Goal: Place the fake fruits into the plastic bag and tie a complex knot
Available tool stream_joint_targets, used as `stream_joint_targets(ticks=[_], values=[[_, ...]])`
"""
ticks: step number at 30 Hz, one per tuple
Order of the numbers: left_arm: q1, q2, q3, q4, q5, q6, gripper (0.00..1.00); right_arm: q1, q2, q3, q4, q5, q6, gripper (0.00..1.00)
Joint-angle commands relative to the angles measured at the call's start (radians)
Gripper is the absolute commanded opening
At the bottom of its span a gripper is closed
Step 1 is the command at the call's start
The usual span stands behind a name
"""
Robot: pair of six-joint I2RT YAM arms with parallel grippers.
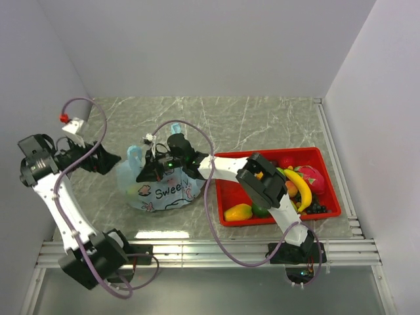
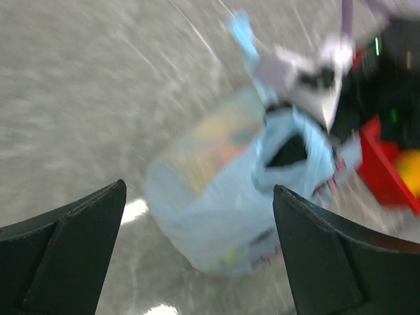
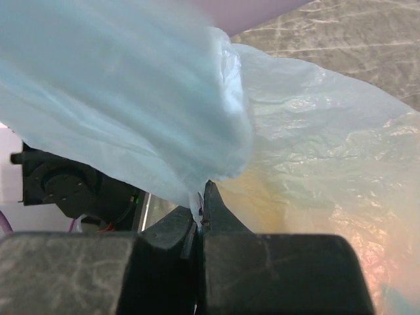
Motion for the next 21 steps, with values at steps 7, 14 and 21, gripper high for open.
stream_joint_targets(ticks=[7, 14, 21], values=[[-0.052, 0.062, -0.124, -0.297, 0.149, 0.650, 0.99, -0.010, 0.027, 0.087, -0.017, -0.085, -0.060, 0.00], [-0.184, 0.152, -0.108, -0.330, 0.172, 0.730, 0.99, -0.019, 0.038, 0.101, -0.014, -0.119, -0.064, 0.00], [-0.236, 0.123, -0.152, 0.128, 0.213, 0.355, 0.99, -0.016, 0.018, 0.054, 0.016, -0.157, -0.093, 0.00]])
